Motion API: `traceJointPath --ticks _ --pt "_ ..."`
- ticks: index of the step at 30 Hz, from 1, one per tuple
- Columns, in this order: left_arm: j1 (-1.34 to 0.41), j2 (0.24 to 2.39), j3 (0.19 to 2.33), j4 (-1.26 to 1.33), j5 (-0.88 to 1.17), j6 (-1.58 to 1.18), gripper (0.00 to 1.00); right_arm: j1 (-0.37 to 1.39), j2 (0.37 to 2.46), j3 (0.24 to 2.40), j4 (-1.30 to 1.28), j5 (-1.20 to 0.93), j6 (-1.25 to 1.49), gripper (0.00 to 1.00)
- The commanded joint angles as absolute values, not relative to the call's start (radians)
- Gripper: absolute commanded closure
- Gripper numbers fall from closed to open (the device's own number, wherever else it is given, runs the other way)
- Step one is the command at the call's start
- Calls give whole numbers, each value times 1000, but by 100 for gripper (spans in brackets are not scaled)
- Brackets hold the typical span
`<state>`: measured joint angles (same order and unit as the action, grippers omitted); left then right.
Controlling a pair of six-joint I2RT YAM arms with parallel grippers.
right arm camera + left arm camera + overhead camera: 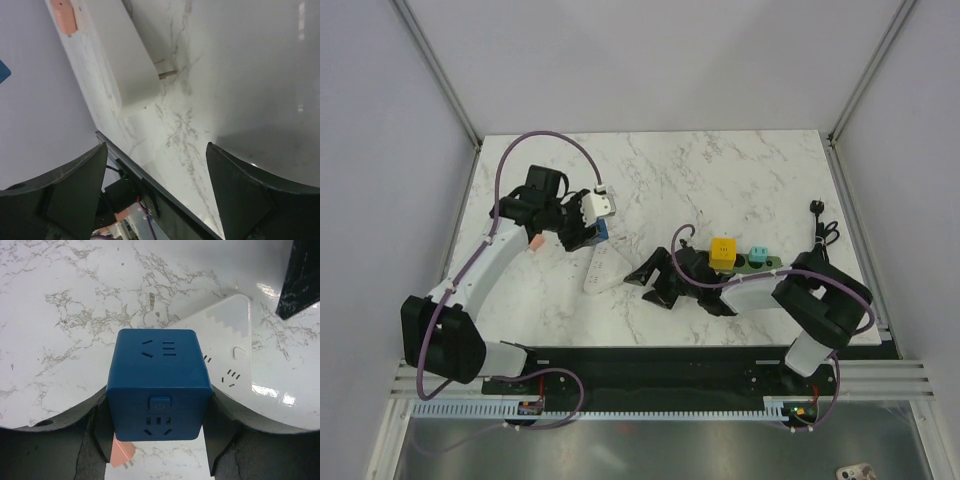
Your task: Insert the plug
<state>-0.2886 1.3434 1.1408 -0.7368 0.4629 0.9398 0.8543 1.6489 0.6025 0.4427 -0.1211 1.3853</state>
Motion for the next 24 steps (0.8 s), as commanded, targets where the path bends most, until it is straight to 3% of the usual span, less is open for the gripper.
traceJointPath --ticks 1,5,12,18,24 --pt "-259 1373 1244 -661 564 892 98 903 1735 583 708 -6 1557 14" --pt "-258 1391 1218 -643 540 831 98 960 1851 598 839 61 1632 15" --pt "-244 1394 1184 -632 459 831 98 986 1960 672 785 176 1621 22" --pt "-233 1378 1192 -630 476 793 98 933 1971 698 775 117 1523 45" --pt "-233 1361 1166 -634 500 787 98 824 1948 724 721 -96 1330 68"
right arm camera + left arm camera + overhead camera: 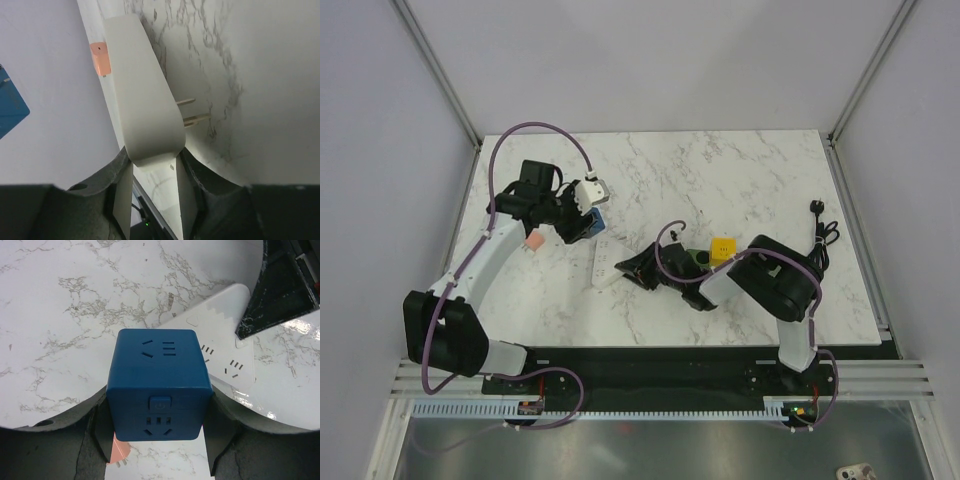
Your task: Insert the plug
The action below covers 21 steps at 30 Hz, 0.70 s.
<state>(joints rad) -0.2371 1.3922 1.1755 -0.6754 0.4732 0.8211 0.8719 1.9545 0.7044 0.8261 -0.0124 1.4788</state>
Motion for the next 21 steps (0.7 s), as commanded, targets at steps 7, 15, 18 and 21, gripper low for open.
traceJointPath --ticks 7,15,18,21 --pt "-235 1351 1166 -707 532 840 98 735 1983 787 638 -409 1138 90" --pt "-267 1388 1181 -825 502 877 98 733 1902 842 284 -466 861 87" --pt "-270 1399 1193 -856 482 841 98 730 1867 845 201 -440 819 78" --pt "-272 1413 1213 -882 460 815 98 732 1861 853 166 -431 815 71"
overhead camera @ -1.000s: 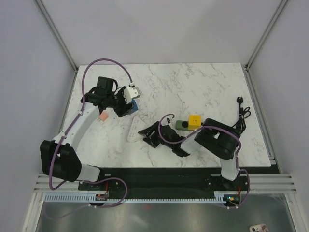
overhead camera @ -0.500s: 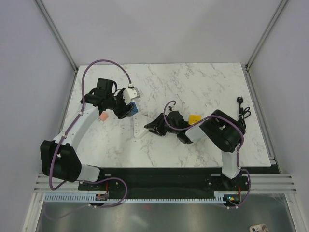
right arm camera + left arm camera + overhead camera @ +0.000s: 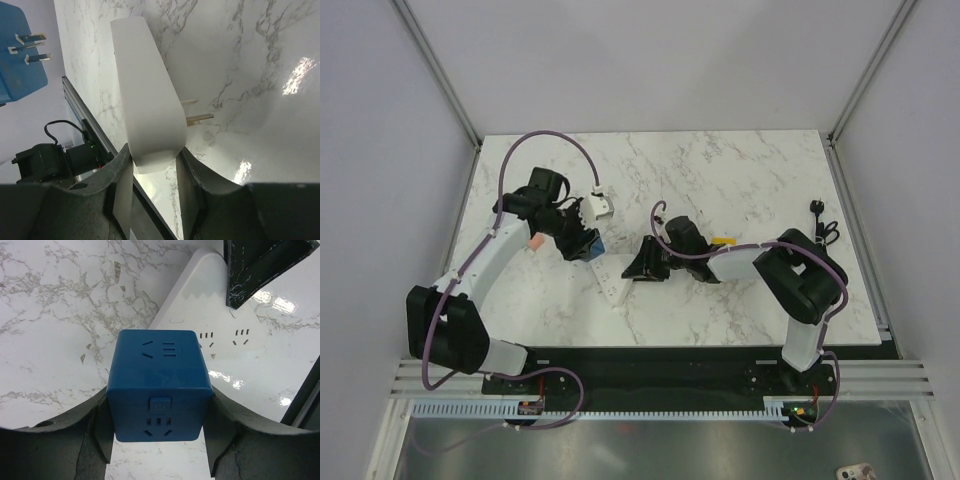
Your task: Insert the plug
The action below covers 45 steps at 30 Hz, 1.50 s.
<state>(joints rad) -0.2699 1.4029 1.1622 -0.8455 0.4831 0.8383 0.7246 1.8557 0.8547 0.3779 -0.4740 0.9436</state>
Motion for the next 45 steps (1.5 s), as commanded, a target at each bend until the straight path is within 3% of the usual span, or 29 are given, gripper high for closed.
traceJointPath --ticks 1,4,11,34,41,45 --pt "-272 1419 1215 -887 457 796 98 730 1867 864 157 -428 815 69" --pt "-303 1437 1215 -887 428 761 98 730 1882 871 134 -426 821 52" --pt "-328 1439 1183 -851 436 716 98 729 1789 887 40 -347 818 29" --pt "-383 1512 1141 -839 388 693 98 698 1261 927 -176 -255 788 19" --pt "-383 1526 1140 -831 367 696 98 684 1167 946 -227 -189 784 2" --pt "-383 1531 1138 -822 364 703 98 680 1129 948 -247 -164 781 2"
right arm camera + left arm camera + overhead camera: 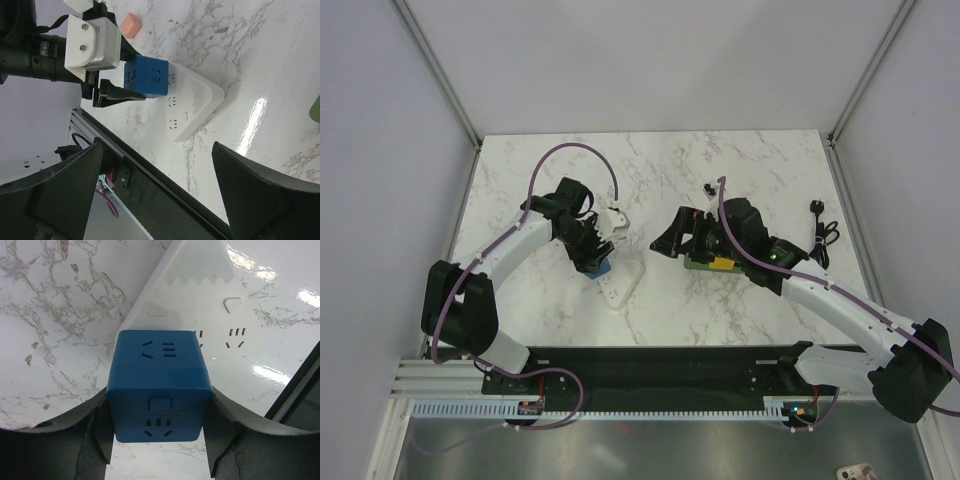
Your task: Insert the plug
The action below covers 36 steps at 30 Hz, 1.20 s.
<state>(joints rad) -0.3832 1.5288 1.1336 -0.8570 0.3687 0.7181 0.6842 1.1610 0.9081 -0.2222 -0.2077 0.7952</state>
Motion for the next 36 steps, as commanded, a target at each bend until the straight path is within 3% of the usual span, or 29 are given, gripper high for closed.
traceJointPath --ticks 1,27,36 --pt "-383 1535 1138 -821 359 703 98 677 1126 948 -250 -163 779 2" --pt "-382 1589 1160 -802 414 690 98 670 1157 914 -261 -104 770 2" --pt "-406 1600 1157 -772 426 655 98 670 1250 847 -176 -140 804 15"
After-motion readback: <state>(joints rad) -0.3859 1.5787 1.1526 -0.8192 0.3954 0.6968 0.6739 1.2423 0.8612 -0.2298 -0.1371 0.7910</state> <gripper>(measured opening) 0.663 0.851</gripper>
